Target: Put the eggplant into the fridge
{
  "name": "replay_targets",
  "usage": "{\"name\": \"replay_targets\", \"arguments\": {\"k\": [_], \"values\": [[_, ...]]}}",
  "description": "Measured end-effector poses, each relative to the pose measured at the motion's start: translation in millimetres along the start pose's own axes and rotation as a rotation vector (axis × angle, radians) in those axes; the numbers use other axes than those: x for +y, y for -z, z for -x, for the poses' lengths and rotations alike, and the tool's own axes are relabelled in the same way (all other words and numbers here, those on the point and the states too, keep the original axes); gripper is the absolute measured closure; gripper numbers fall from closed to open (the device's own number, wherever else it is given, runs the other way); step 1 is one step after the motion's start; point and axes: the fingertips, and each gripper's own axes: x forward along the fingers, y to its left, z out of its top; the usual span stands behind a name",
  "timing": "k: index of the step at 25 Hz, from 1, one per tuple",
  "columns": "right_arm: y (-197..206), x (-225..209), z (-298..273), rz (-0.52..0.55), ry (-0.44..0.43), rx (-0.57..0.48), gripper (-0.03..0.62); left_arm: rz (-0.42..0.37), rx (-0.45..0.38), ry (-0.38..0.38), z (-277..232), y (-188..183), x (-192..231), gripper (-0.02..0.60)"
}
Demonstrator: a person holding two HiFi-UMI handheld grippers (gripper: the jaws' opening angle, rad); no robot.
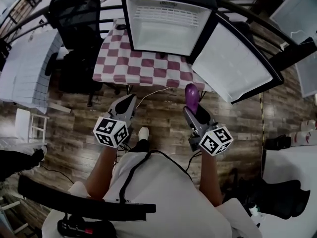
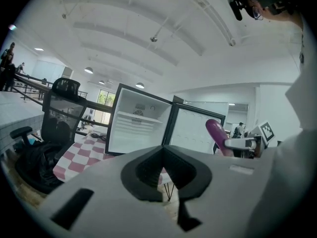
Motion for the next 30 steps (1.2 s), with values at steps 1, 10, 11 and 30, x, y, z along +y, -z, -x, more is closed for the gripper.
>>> {"name": "replay_targets", "arguments": {"k": [1, 10, 11, 30], "values": [[-4, -3, -9, 0.004, 0.004, 0.001, 0.382, 0.000, 0.007, 0.005, -6, -2, 7, 0.575], [-23, -22, -70, -0.003, 0.066, -0.021, 0.382, -0.022, 0.027, 0.074, -61, -32, 65, 0.575], [-24, -23, -74, -0.003, 0.074, -0.023, 0.382, -0.023, 0.029, 0.084, -66, -34, 69, 0.575], [-24, -22, -132, -0.004, 0.122, -0.008, 0.382, -0.013, 0.036, 0.109, -82, -47, 135, 0.575]]}}
